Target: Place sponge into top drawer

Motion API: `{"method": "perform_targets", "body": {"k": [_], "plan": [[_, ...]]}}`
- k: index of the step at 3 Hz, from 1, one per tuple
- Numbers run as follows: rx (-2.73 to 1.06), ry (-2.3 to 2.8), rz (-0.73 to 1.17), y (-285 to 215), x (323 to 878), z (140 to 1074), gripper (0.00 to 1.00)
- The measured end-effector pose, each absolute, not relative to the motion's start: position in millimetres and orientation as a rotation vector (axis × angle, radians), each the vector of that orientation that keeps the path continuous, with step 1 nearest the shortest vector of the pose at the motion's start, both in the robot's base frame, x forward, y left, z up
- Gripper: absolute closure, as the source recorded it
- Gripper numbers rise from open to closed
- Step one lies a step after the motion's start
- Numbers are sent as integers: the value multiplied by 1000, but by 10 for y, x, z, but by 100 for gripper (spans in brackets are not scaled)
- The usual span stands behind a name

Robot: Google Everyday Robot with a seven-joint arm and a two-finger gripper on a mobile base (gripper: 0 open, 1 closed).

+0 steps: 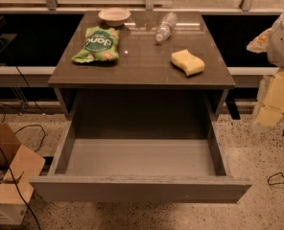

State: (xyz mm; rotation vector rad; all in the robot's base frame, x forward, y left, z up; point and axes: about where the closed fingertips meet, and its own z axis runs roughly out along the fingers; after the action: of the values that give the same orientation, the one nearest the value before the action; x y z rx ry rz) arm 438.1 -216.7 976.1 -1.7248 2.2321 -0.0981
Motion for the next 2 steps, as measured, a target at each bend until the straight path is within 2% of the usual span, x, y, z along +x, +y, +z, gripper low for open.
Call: {"method": "perform_targets", "body": {"k": [2], "plan": [[-1706, 2173, -80, -2034, 4573, 9745, 0]]}}
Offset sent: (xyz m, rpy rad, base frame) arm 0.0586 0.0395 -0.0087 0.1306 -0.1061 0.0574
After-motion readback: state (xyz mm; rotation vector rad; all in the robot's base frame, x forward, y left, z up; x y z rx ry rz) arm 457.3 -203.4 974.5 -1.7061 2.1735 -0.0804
